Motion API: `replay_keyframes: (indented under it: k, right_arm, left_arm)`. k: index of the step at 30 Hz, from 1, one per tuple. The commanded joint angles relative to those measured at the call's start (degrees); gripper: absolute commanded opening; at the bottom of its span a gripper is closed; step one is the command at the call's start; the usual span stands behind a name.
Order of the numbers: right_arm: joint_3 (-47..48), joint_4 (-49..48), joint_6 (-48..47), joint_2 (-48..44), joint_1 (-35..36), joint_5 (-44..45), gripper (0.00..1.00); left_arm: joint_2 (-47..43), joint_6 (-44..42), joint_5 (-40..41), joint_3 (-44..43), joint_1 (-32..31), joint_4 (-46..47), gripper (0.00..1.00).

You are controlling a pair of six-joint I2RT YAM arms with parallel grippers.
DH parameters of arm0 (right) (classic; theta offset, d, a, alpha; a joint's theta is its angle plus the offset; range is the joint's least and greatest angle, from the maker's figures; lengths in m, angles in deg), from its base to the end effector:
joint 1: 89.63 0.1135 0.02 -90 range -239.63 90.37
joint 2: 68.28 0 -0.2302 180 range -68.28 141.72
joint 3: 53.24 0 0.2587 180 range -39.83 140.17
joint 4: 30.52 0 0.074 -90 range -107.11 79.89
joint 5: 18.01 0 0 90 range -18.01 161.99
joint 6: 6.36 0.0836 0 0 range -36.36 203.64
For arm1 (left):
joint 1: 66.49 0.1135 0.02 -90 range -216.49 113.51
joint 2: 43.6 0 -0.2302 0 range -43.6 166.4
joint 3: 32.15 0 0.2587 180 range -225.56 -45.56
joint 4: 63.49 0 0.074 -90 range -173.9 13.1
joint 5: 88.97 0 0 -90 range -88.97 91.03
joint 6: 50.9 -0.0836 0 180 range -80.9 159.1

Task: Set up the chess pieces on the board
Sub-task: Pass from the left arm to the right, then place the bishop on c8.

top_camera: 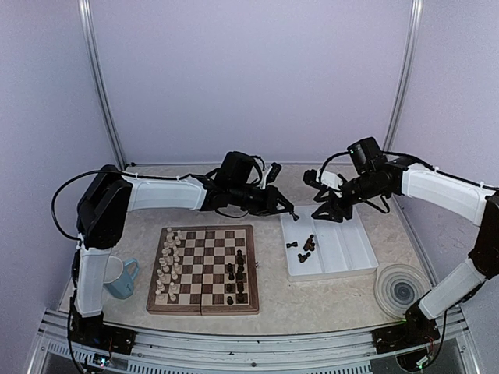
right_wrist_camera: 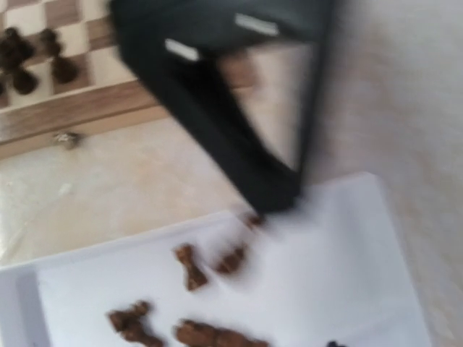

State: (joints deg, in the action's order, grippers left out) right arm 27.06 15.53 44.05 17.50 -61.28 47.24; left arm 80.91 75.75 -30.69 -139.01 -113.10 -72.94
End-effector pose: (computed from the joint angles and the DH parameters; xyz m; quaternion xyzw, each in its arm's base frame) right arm 0.2948 0.1988 0.2010 -0.5739 0.7254 0.1699 0.3401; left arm 0.3295 -0.4125 0.1586 0.2133 0.8051 -0.5077 0.2203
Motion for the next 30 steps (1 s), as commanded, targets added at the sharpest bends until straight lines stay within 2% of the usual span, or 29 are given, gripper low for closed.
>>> replay_keyframes:
  k: [1,5,10,13,16,21,30]
  right_arm:
    - [-1.79,-1.26,1.09,-2.53,-7.23,-9.01,0.57]
    - [-3.74,-4.33,3.21,-0.61,-10.49,-14.68,0.58]
    - [-5.32,-6.53,3.6,1.54,-10.69,-13.54,0.58]
    - [-6.36,-7.14,3.61,2.31,-10.69,-14.26,0.58]
    - [-6.48,-7.12,3.5,3.61,-10.69,-13.91,0.58]
    - [-6.24,-6.31,3.06,5.66,-10.69,-14.29,0.57]
    - [-5.64,-4.97,2.42,7.5,-10.5,-16.01,0.57]
  left_arm:
    - [-6.8,-13.48,2.08,2.25,0.82,-8.2,0.02]
    - [-12.57,-23.88,6.95,4.38,0.74,-16.76,0.03]
    - [-21.53,-34.71,17.38,11.05,0.77,-24.41,0.03]
    - [-28.36,-40.9,23.25,18.47,0.9,-23.09,0.02]
    - [-33.91,-45.21,24.84,24.92,1.12,-20.11,0.02]
    - [-35.04,-45.44,24.13,27.93,1.69,-17.69,0.02]
    - [-28.64,-43.3,21.77,27.14,1.87,-15.71,0.01]
